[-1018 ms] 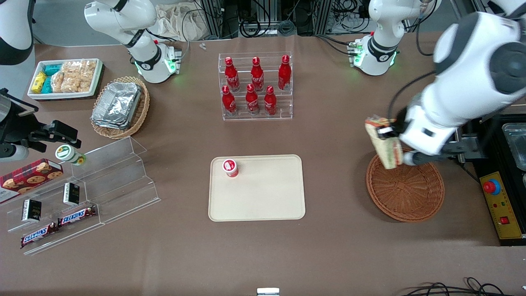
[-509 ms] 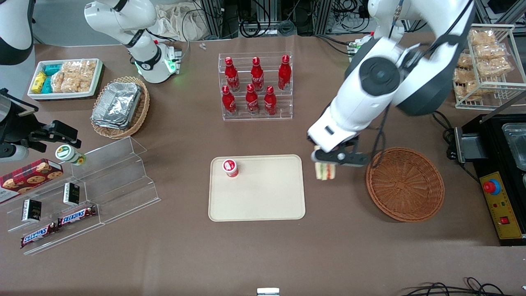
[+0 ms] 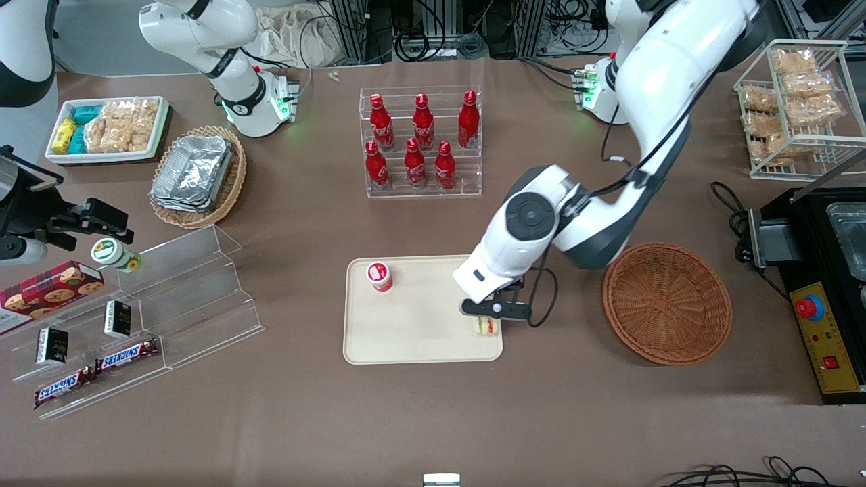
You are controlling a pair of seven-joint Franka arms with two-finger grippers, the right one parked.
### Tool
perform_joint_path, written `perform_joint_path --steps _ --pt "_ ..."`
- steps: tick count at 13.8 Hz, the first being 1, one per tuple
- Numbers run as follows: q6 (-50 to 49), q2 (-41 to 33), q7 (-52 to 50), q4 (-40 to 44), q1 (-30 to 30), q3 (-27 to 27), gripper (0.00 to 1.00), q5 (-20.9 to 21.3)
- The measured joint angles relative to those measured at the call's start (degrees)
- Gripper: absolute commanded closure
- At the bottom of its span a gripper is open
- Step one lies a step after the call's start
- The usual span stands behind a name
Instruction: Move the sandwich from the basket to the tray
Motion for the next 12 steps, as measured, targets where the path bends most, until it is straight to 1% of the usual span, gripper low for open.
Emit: perform_joint_path --steps 2,6,7,8,9,12 --pt "0.92 2.81 -0.54 0.01 -0.21 0.06 1.00 1.20" --pt "2.31 6.93 -0.33 0.03 -0.17 0.37 1.00 1.28" --pt "2.74 7.61 -0.26 0.04 -0.17 0.37 0.86 1.29" --pt "2.96 8.00 -0.24 0.04 -0.17 0.37 0.37 1.30" --pt "3.01 8.07 -0.25 0.06 -0.17 0.37 0.01 1.30" --pt "1.30 7.70 -0.48 1.10 -0.08 0.24 0.00 1.27"
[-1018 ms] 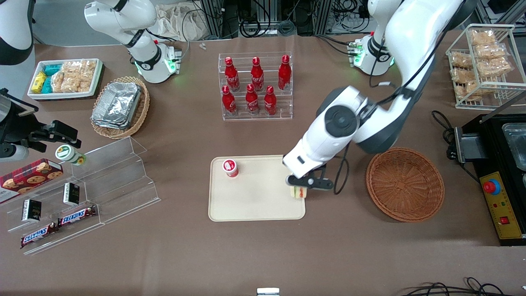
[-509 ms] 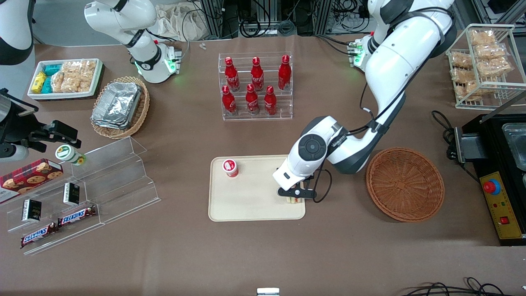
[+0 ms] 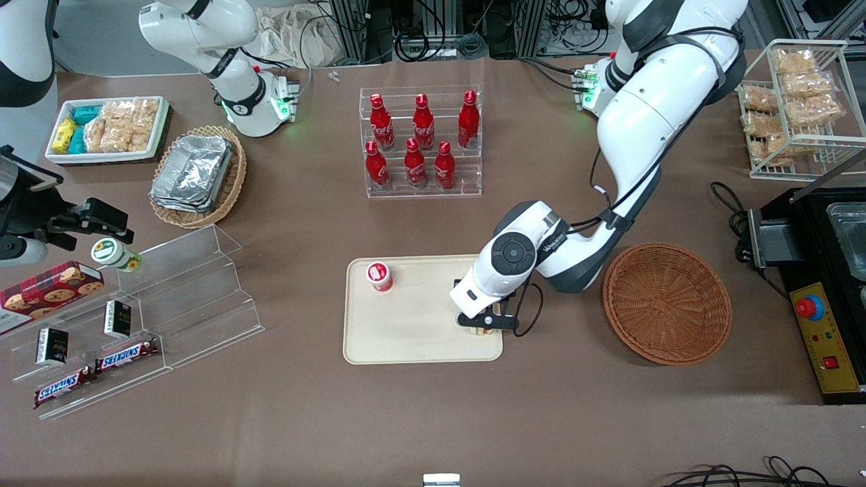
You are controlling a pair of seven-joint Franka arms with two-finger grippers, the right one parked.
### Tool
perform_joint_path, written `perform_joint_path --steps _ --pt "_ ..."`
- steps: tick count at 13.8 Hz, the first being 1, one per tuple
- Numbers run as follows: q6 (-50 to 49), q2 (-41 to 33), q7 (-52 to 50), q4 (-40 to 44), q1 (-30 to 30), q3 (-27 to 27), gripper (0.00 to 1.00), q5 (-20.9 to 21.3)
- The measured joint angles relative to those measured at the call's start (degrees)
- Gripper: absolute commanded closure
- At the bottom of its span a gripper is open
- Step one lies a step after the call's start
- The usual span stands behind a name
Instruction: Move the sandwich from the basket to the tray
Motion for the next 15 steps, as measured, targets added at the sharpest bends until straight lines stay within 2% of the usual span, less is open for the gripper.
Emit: perform_joint_path --steps 2,5,9,12,15 --pt "-4.45 -1.55 -0.11 1.05 0.12 -0.20 0.00 -0.74" --pt "-15.04 -7.83 1.02 2.18 2.47 -0.94 0.00 -3.06" --pt "-28.10 -19.24 10.53 2.49 10.60 -1.64 0.00 -8.95" --pt "-35.79 -25.99 17.82 2.55 17.55 -1.59 0.00 -9.63" --pt "-41.67 -31.49 19.36 2.50 22.12 -1.36 0.00 -9.69"
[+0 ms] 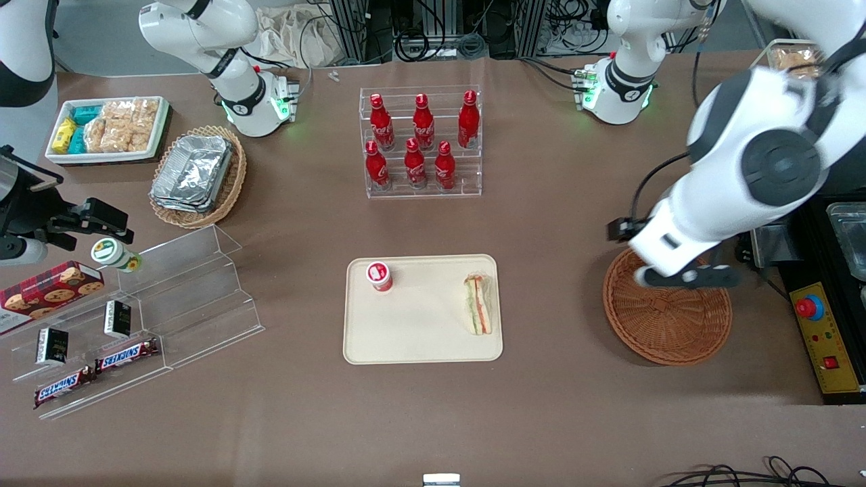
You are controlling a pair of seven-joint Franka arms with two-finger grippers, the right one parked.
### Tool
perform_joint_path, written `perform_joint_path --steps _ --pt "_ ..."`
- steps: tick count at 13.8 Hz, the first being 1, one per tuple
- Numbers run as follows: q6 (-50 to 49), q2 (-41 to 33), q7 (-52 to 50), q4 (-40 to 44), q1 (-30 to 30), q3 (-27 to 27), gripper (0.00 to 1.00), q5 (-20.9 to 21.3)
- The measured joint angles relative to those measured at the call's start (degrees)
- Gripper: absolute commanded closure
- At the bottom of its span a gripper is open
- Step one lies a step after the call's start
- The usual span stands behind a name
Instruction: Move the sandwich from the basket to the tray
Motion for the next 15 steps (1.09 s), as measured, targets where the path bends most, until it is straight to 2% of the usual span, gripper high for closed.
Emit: perform_joint_path --steps 5,9,11,14,15 --pt "-0.07 -2.87 0.14 -0.20 5.57 0.48 0.00 -0.95" --pt "0.52 -3.53 0.89 -0.20 6.98 1.95 0.00 -1.47" --pt "0.71 -4.56 4.58 -0.21 2.42 10.14 0.00 -4.24" --pt "1.22 -7.28 12.12 -0.49 -9.47 28.94 0.00 -9.20" --pt "1.75 -8.13 13.27 -0.94 -11.14 31.78 0.00 -9.77"
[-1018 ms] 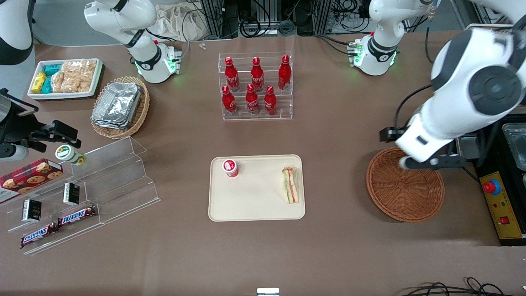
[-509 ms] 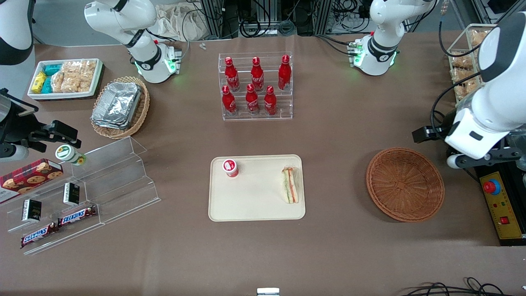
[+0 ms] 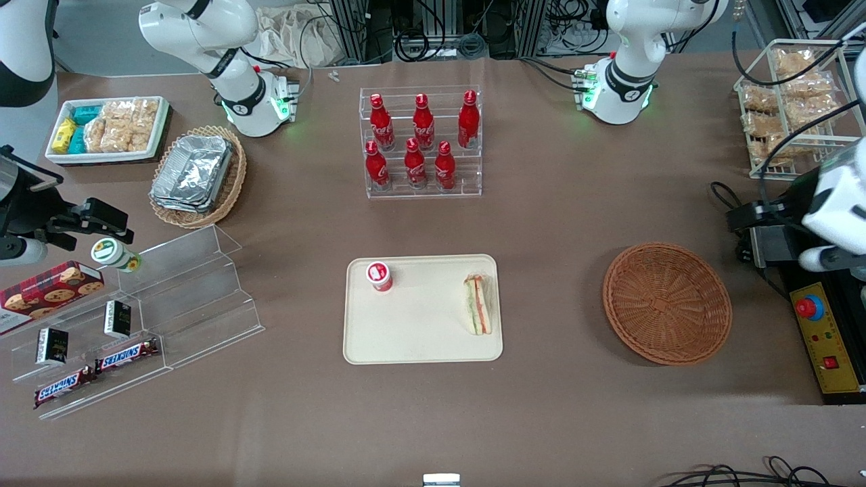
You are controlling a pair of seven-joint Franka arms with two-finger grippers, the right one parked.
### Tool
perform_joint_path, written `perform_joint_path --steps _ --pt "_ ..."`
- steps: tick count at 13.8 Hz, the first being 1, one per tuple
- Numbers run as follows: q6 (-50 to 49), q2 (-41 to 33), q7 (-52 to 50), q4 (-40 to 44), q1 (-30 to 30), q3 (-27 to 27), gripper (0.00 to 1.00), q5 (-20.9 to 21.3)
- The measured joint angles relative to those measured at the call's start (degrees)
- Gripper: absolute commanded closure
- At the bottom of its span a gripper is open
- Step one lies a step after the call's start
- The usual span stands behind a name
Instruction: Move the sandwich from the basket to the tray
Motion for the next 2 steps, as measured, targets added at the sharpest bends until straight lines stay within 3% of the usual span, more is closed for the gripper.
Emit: perform_joint_path --steps 2 --pt "0.87 -0.66 0.32 -0.75 -0.76 1.22 0.00 -0.21"
